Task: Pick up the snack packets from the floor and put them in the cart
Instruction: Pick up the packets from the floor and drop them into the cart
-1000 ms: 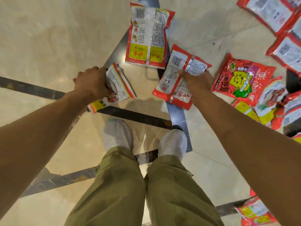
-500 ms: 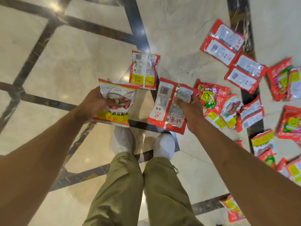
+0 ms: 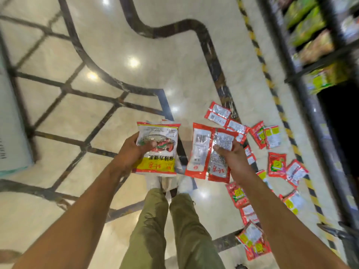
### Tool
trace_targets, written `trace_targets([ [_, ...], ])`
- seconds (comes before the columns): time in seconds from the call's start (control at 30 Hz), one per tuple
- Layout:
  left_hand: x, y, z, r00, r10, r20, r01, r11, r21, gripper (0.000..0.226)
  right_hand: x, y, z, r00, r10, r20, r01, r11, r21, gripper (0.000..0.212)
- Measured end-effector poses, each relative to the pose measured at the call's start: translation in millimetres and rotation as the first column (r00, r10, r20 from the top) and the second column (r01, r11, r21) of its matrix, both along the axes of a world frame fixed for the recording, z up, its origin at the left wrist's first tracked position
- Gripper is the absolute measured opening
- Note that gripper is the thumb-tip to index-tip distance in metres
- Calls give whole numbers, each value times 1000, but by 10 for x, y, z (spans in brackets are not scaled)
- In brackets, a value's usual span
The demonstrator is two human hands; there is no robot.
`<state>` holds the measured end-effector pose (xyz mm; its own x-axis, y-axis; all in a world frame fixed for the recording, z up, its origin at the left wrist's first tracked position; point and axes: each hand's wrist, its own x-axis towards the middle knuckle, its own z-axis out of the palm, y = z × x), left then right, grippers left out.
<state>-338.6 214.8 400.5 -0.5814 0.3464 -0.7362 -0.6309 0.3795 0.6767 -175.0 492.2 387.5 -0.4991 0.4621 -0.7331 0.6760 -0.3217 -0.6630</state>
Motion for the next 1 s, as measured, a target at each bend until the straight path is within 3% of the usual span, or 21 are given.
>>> trace_targets([
  [0.1, 77, 34, 847, 997, 50, -66, -48, 999, 24, 34, 48, 66, 798, 996, -38, -77, 39, 999, 2, 31],
  [0.23, 216, 45, 1875, 987, 64, -146, -57, 997, 50, 48, 198, 14, 1688, 988, -22, -155, 20, 1000, -12, 30],
  [0.37, 343, 31, 2690, 966, 60, -252, -34, 994, 105, 31, 307, -107, 2429, 968, -17, -250, 30, 998, 47, 33],
  [0.5, 445, -14, 3405, 948, 55, -315, 5, 982, 187, 29, 435, -265, 3125, 933, -14, -359, 55, 993, 104, 32],
  [0.7, 716, -175, 4112, 924, -1, -382, 106, 962, 253, 25, 956, -546, 4020, 853, -106, -511, 229, 956, 183, 32],
  [1.0, 1380, -265, 4676, 914, -119, -389, 290, 862, 416, 31, 2409, -1082, 4819, 779, -240, -580, 466, 840, 278, 35],
])
